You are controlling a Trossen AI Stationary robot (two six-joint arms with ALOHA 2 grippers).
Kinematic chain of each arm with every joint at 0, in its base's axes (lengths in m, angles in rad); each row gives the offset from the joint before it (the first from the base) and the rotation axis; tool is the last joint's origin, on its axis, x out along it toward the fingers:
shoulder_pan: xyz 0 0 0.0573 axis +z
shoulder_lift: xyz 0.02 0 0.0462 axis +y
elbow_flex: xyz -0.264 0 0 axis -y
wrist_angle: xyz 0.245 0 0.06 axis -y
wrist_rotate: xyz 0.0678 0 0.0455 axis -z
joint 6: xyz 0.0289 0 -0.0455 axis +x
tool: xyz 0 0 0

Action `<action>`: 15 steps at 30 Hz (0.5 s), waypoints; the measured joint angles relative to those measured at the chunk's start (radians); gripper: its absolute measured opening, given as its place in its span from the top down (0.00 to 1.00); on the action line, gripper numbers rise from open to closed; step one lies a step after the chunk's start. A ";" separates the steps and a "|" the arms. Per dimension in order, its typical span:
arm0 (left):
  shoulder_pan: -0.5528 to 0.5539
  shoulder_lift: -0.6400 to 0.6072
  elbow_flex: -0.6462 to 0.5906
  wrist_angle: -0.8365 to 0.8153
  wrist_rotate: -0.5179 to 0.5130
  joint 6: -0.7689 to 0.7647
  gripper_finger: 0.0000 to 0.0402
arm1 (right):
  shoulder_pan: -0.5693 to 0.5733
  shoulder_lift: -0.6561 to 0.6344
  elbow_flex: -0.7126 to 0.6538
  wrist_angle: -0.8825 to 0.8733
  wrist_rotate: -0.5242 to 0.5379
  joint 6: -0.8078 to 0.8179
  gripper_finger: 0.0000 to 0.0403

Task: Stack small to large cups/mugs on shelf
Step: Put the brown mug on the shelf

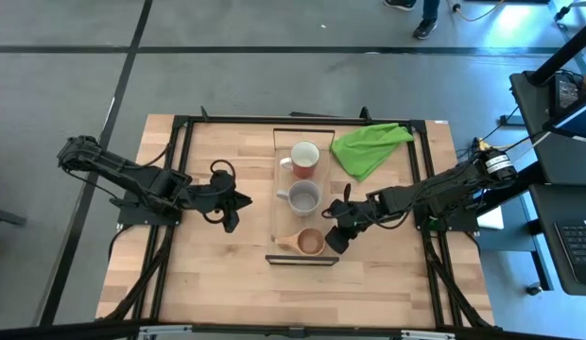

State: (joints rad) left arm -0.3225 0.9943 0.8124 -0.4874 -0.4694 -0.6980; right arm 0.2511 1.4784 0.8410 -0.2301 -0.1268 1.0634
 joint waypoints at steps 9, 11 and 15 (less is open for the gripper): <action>0.012 0.000 0.000 0.000 0.000 0.000 0.91 | -0.006 0.000 0.000 0.029 0.003 0.000 0.89; 0.018 0.000 0.000 0.000 0.001 0.000 0.91 | -0.006 0.000 0.000 0.039 0.002 -0.001 0.89; 0.022 0.000 0.000 0.000 0.002 0.002 0.91 | -0.006 0.005 0.000 0.044 0.002 -0.001 0.89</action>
State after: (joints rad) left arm -0.3004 0.9944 0.8124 -0.4870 -0.4677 -0.6957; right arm 0.2451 1.4832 0.8410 -0.1865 -0.1246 1.0626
